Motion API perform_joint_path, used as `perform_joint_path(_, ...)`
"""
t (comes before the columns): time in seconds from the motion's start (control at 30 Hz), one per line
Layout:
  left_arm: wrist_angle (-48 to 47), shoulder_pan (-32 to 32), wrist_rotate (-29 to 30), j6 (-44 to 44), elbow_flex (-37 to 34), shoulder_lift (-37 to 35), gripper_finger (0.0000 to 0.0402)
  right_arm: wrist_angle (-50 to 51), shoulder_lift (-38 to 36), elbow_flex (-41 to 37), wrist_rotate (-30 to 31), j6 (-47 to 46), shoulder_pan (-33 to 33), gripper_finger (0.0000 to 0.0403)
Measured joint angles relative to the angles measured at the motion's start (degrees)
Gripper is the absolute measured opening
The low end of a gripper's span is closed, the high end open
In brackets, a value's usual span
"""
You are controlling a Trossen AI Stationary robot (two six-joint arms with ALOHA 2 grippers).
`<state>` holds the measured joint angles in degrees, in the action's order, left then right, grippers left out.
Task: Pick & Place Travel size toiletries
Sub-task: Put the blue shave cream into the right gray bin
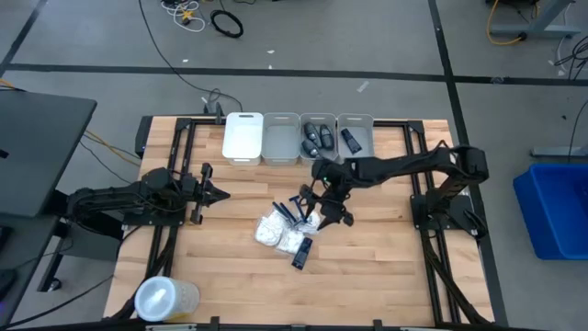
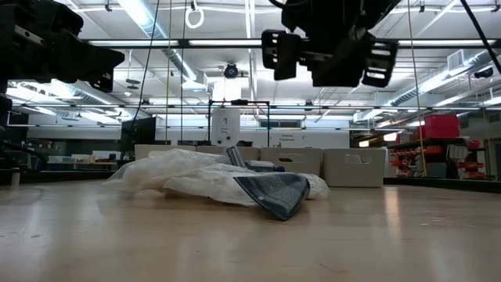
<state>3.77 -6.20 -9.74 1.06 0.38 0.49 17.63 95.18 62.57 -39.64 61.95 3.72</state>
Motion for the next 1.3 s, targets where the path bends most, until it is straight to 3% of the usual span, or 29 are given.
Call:
perform_joint_path(0.4, -0.01, 0.01, 0.0, 0.0, -0.01, 0.0, 0.0016, -6.74, 5.03, -2.28, -0.04, -5.5, -1.35, 0.0261)
perform_joint_path(0.87, 0.0, 0.0, 0.0, 0.0, 0.0, 0.0, 0.0016, -8.22, 10.24, -2.32, -0.02, -5.6, -3.84, 0.0247)
perform_joint_path(1.3, 0.0, 0.01, 0.0, 0.0, -0.02, -0.02, 0.0016, -9.28, 14.87, -2.32, -0.12, -7.66, -4.9, 0.0264)
